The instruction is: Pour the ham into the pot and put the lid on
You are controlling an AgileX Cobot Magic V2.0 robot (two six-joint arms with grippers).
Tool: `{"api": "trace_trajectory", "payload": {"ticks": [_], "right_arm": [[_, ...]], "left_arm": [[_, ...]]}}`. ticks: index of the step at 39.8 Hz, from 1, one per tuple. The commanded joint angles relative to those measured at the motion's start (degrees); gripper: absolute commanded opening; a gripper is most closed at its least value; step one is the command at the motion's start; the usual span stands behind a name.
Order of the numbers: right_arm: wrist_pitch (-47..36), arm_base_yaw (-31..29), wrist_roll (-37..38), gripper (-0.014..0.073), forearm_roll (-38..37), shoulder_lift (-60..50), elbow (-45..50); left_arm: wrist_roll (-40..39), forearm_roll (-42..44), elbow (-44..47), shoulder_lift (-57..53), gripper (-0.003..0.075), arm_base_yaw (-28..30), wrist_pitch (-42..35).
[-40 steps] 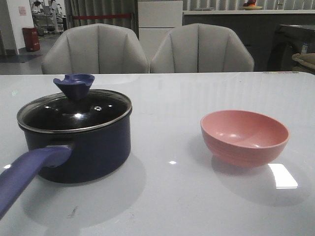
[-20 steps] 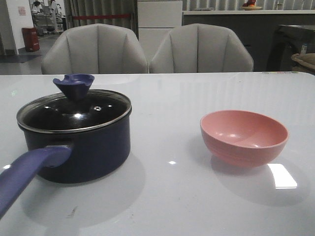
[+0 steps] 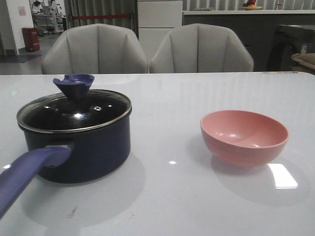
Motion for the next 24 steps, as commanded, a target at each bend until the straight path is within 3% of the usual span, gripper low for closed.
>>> {"api": "trace_trajectory", "payload": {"ticks": [1,24], "right_arm": [[-2.54,-0.26,0.42,0.0138,-0.98,-1.62,0.6],[-2.95,-0.31,0.42,0.0138,-0.92,-1.61,0.6]], "left_arm": [[-0.57,0.0,1.8,-1.25,0.0121,0.19,-4.92],[-0.57,0.0,1.8,-1.25,0.0121,0.19,-4.92]]}}
